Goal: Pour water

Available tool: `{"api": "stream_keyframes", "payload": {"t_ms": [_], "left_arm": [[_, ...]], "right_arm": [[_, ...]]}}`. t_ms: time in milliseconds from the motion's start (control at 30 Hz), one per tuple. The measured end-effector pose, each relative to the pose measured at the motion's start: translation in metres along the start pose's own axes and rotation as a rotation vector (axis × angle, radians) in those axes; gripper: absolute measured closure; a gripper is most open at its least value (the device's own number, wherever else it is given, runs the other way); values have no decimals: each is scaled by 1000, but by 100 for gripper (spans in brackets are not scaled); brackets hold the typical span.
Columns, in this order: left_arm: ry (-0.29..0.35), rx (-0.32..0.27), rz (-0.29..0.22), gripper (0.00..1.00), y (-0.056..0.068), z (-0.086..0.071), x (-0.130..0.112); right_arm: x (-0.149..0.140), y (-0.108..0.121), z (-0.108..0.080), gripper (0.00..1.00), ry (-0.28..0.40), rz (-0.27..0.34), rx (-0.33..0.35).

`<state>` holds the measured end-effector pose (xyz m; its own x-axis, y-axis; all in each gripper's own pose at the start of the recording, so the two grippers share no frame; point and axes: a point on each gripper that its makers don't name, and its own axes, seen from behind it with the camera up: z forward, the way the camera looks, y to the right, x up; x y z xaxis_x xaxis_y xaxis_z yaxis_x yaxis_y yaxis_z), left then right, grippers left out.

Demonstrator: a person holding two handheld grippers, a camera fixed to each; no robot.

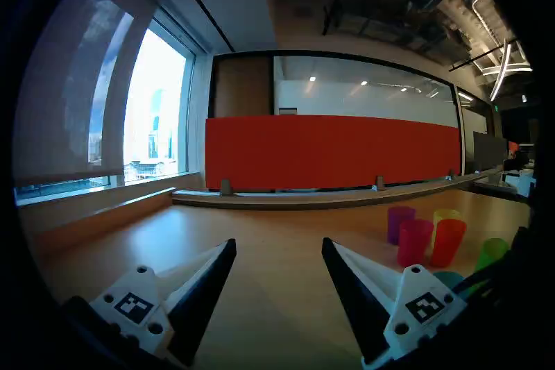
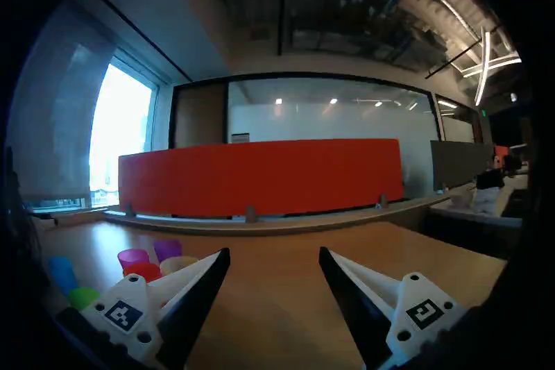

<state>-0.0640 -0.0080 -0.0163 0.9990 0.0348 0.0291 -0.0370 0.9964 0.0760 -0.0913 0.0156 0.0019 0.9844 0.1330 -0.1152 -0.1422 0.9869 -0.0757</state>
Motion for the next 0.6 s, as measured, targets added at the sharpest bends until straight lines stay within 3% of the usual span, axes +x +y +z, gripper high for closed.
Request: {"api": "stream_keyframes", "payload": {"t_ms": [600], "left_arm": [[0,0,0,8,0,0,0]], "right_arm": [[-11,-5,-2,1,-36,-17,-1]]}}
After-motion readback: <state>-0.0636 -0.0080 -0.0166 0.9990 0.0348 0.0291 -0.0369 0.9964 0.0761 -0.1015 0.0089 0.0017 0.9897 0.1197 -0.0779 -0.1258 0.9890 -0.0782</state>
